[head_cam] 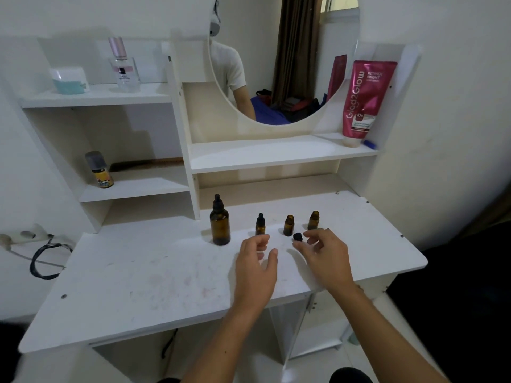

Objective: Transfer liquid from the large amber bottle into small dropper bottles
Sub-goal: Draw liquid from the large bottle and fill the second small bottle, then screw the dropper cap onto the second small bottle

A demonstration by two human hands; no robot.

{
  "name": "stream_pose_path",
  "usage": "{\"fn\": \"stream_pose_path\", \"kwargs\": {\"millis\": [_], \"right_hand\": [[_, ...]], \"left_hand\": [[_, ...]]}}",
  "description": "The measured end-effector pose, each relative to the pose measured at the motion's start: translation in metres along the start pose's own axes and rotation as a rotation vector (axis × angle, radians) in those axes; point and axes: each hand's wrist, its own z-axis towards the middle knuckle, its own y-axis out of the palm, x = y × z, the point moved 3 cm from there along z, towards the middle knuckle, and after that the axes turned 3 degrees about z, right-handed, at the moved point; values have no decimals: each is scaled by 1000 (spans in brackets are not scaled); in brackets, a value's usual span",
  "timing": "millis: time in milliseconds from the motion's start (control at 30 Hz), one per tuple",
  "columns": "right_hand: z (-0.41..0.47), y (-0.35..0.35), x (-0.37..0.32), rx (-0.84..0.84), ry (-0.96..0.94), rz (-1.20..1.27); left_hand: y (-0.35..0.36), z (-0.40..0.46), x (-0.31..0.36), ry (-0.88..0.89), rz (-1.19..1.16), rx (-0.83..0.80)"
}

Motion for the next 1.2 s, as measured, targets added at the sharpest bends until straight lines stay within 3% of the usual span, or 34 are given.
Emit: {"fn": "stream_pose_path", "kwargs": {"millis": [200,600,800,1200], "right_hand": [[4,8,3,13,17,-88],[11,-19,11,160,16,127],[23,-37,-3,165,-107,228],[42,-42,-29,105,-327,118]], "left_hand": [[39,13,4,51,48,-147],[66,46,4,76,87,-144],[72,57,6,44,26,-88],[73,59,2,51,13,-80]]}}
